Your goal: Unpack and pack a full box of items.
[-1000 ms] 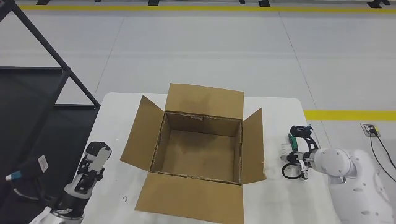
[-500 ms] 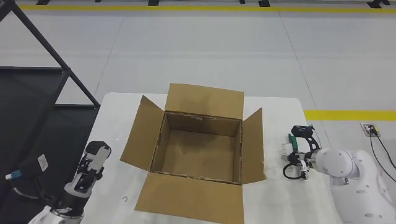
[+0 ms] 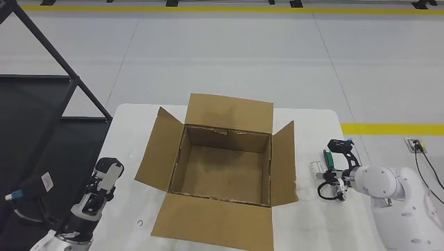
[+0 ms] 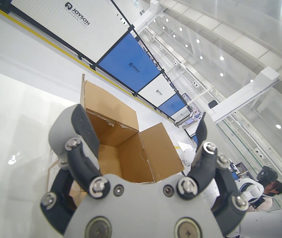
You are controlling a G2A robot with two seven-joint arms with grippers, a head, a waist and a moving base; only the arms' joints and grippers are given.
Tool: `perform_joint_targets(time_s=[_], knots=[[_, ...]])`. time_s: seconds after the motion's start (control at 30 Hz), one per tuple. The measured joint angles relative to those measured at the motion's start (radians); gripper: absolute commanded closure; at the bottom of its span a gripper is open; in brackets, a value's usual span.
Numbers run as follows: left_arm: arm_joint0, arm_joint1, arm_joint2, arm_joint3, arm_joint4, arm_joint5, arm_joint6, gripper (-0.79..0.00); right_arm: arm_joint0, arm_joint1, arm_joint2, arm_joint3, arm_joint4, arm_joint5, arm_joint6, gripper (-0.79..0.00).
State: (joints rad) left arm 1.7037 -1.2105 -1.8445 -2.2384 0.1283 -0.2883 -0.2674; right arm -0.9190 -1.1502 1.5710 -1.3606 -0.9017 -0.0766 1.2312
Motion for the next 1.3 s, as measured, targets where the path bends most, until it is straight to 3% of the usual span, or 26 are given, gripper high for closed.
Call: perform_joint_targets(time_s=[0.17,0.23,0.7,1.1,1.3], knots=[[-0.001,0.0,-0.001,-0.005,0.001,0.001,-0.002,-0.785,-0.041,0.01,0.039,-0.088,0.037,0.0,-0.012,-0.4],[-0.001,0.0,-0.002,-0.006,0.001,0.0,-0.001,-0.785,-0.062,0.013,0.055,-0.134,0.049,0.007,-0.016,-0.785],[0.007,0.0,-0.011,-0.016,0.0,-0.005,0.008,-0.785,-0.236,0.026,0.181,-0.522,0.24,0.073,-0.124,-0.785],[0.013,-0.001,-0.018,-0.022,-0.003,-0.003,0.014,-0.785,-0.239,0.026,0.181,-0.524,0.244,0.071,-0.125,-0.785],[0.006,-0.001,-0.019,-0.02,-0.005,0.015,0.023,-0.785,-0.262,0.024,0.176,-0.525,0.333,0.045,-0.23,-0.785]])
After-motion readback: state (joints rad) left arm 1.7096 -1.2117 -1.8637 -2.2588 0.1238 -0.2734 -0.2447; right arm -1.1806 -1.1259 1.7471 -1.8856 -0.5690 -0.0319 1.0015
